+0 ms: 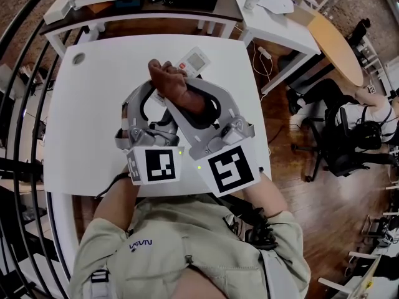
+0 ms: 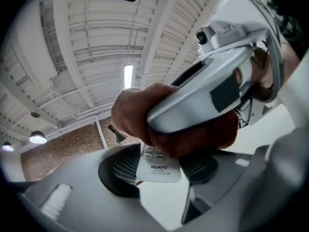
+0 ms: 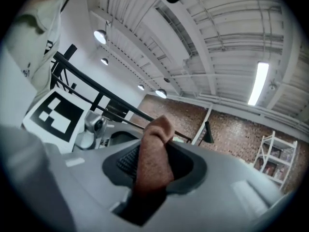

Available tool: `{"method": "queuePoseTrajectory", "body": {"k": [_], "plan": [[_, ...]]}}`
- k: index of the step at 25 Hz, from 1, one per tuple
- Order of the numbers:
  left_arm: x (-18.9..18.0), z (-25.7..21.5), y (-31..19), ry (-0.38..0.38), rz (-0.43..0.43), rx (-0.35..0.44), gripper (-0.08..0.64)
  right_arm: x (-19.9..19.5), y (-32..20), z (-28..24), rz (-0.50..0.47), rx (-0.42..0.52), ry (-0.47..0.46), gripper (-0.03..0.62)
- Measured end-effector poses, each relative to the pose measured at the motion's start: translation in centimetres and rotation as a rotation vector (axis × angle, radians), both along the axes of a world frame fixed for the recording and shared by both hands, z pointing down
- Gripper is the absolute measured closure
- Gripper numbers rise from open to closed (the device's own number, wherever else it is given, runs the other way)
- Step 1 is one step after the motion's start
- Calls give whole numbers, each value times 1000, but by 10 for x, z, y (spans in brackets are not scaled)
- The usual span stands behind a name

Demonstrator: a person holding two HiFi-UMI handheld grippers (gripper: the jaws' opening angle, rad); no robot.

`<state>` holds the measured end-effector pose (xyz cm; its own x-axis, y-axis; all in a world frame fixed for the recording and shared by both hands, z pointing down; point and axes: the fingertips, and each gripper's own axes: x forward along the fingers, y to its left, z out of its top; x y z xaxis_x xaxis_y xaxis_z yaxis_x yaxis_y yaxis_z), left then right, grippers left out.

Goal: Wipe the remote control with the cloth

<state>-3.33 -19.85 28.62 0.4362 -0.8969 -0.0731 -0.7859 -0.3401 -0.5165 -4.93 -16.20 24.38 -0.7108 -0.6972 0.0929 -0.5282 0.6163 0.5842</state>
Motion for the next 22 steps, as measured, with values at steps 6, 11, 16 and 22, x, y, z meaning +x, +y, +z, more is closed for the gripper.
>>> {"method": "queuePoseTrajectory", "body": {"k": [6, 11, 16, 22], "plan": [[-7, -12, -4, 179, 116, -80, 316, 61, -22, -48, 202, 101, -267, 466], [-9, -12, 0, 299, 221, -163, 316, 95, -37, -62, 268, 178, -309, 465], [-11, -19, 4, 393, 270, -188, 316, 81, -38, -54, 218, 182, -307, 465], [-13, -21, 4, 414, 280, -204, 316, 74, -33, -42, 190, 139, -337, 465]]}}
